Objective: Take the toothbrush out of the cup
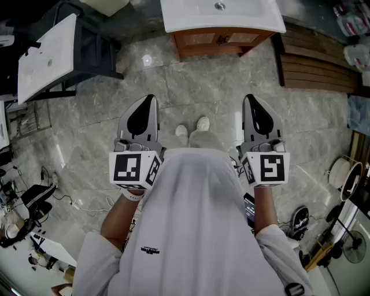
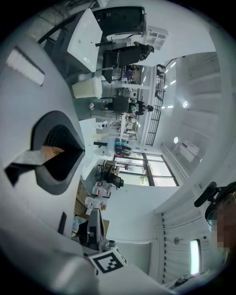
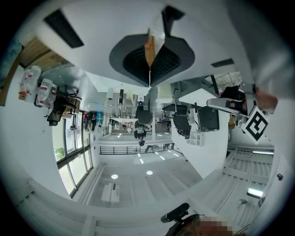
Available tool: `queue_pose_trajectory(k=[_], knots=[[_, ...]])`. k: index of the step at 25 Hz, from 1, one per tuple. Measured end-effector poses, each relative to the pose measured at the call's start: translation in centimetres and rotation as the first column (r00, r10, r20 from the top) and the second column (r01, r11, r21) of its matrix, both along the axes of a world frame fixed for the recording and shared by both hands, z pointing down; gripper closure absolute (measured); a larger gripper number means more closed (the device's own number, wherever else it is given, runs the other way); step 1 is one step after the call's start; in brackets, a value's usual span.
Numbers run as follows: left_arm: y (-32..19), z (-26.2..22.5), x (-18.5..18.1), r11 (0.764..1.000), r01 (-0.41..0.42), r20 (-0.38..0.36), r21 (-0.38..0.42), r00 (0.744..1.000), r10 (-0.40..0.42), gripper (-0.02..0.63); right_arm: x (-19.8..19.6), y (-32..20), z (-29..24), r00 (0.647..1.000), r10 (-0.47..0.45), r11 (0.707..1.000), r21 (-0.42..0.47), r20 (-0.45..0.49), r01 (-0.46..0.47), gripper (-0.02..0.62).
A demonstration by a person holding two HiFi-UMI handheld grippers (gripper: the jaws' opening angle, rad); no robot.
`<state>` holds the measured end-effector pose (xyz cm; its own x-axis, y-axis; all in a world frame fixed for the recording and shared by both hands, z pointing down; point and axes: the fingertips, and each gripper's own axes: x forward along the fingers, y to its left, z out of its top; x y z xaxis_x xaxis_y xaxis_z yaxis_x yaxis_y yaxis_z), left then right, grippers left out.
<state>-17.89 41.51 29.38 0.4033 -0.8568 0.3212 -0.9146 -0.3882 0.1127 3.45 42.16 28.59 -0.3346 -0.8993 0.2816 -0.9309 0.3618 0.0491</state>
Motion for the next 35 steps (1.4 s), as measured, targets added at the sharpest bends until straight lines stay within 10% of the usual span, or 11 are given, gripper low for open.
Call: queue_pose_trajectory(k=[35], knots=[[-5.4, -0.5, 8.0, 0.999, -0.034, 0.013, -0.002, 0.999, 0.034, 0.601, 7.3, -5.3, 0.3, 0.995, 0.006, 1.000, 0.012, 0.100, -0.008, 0.588]])
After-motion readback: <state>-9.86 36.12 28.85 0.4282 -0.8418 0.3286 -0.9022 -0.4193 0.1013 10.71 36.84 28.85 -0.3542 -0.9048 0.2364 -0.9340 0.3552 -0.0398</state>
